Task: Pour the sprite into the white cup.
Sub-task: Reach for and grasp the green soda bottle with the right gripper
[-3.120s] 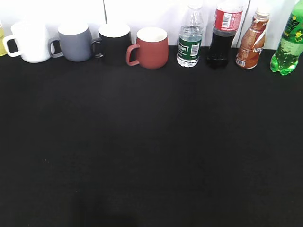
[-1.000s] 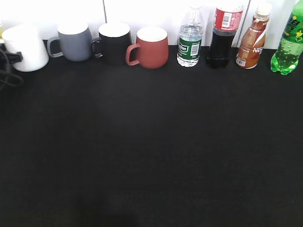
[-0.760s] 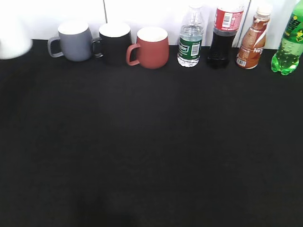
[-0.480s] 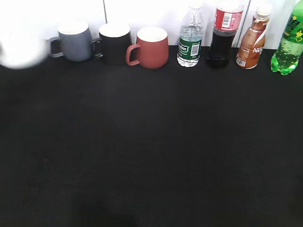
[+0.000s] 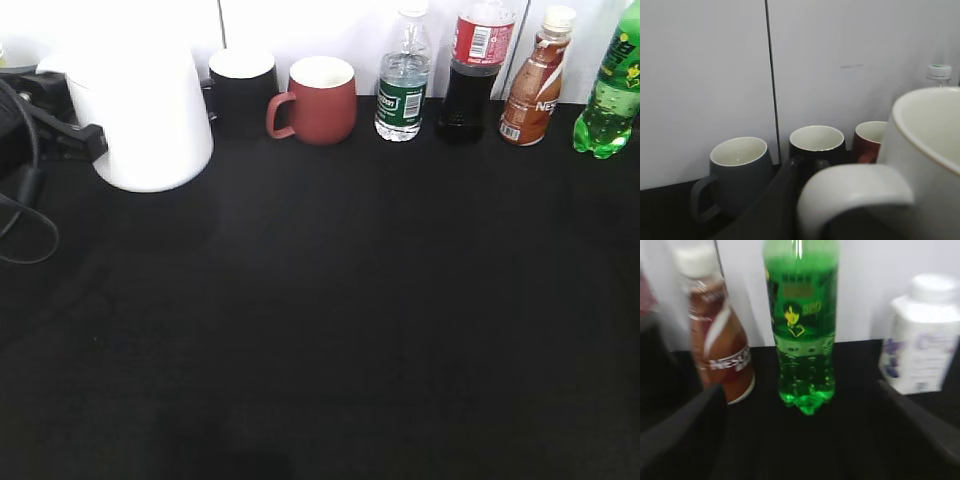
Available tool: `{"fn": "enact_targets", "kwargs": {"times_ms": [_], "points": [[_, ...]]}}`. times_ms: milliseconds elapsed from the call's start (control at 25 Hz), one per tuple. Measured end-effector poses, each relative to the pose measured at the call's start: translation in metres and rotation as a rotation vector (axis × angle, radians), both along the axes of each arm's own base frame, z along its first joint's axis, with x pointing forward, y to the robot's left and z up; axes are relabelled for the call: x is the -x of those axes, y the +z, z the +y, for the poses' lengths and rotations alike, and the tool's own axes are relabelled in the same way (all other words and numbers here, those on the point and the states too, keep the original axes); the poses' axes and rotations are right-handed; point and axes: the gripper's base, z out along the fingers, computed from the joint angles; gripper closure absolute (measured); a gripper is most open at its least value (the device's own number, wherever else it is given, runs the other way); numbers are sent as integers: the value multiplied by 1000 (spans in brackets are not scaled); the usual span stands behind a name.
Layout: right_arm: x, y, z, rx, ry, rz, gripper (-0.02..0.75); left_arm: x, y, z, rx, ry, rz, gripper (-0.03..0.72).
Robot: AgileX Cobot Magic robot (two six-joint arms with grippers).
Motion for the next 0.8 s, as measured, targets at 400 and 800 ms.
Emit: {"fn": "enact_targets", "kwargs": {"times_ms": [400, 800], "points": [[-120, -52, -12, -22, -57, -46, 69, 1, 0, -3, -29, -40, -10, 622], [-151, -71, -13, -3, -47, -86, 311, 2, 0, -5, -43, -59, -15, 623]]}}
